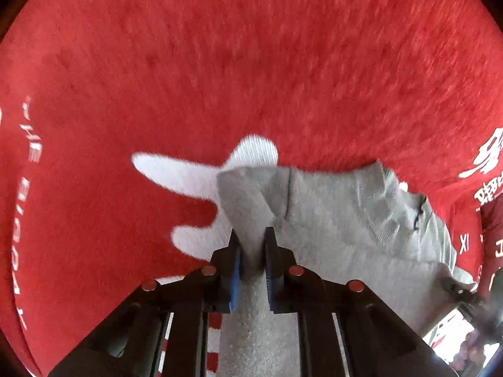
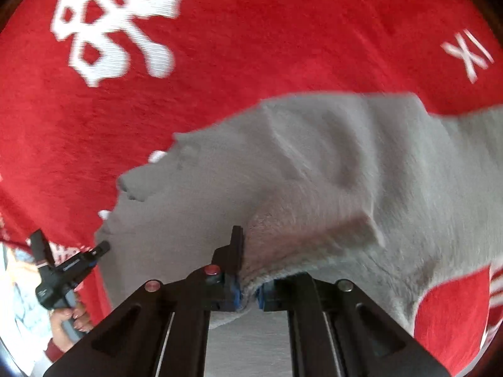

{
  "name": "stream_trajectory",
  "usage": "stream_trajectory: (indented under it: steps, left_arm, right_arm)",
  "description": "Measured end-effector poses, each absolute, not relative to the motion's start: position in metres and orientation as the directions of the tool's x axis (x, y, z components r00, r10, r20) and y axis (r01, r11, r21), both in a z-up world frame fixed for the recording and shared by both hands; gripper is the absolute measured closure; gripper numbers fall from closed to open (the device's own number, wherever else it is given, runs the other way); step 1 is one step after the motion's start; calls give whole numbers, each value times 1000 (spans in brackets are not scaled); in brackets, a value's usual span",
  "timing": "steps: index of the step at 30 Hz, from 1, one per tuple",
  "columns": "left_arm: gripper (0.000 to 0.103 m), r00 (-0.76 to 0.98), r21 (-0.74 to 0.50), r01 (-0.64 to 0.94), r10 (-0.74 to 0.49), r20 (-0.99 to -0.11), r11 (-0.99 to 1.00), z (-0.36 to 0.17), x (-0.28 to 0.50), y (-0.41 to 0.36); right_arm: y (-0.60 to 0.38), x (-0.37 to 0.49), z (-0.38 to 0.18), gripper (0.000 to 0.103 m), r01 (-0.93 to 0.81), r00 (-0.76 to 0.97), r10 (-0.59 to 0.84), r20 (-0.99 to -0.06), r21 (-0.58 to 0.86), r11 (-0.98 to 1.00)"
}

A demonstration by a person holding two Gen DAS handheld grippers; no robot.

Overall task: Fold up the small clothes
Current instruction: 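Release the folded side with the left gripper and lift away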

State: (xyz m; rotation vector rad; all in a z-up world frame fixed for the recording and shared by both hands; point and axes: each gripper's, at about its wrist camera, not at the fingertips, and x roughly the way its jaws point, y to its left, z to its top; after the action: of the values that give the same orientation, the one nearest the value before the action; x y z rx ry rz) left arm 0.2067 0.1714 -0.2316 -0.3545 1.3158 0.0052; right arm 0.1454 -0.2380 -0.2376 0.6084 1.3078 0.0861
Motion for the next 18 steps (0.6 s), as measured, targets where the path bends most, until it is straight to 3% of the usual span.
stream_trajectory:
  steps: [4, 8, 12, 14, 16, 18]
  left_arm:
    - [89, 301, -244, -266, -160, -940, 933, -229, 207, 197]
    - [89, 265, -182, -318, -97, -959, 930, -237, 203, 218]
    - [88, 240, -157, -308, -83, -967, 938, -225, 194, 220]
    - [79, 227, -148, -273, -86, -970, 951, -217, 185, 215]
    - [36, 231, -137, -254, -78, -970, 958, -206, 172, 211]
    - [34, 259, -138, -228, -77, -963, 964, -193, 163, 198]
  right_arm:
    - [-232, 171, -213, 95, 165, 361, 445, -820, 526, 834]
    - [-235, 184, -236, 95, 199, 326, 424, -845, 499, 843]
    - [-248, 168, -270, 83, 272, 221, 381, -898, 432, 860]
    - [-257, 153, -266, 69, 278, 237, 387, -891, 444, 852]
    - [-263, 139, -259, 64, 282, 231, 375, -898, 430, 857]
    - [-273, 126, -253, 58, 304, 214, 342, -915, 395, 867]
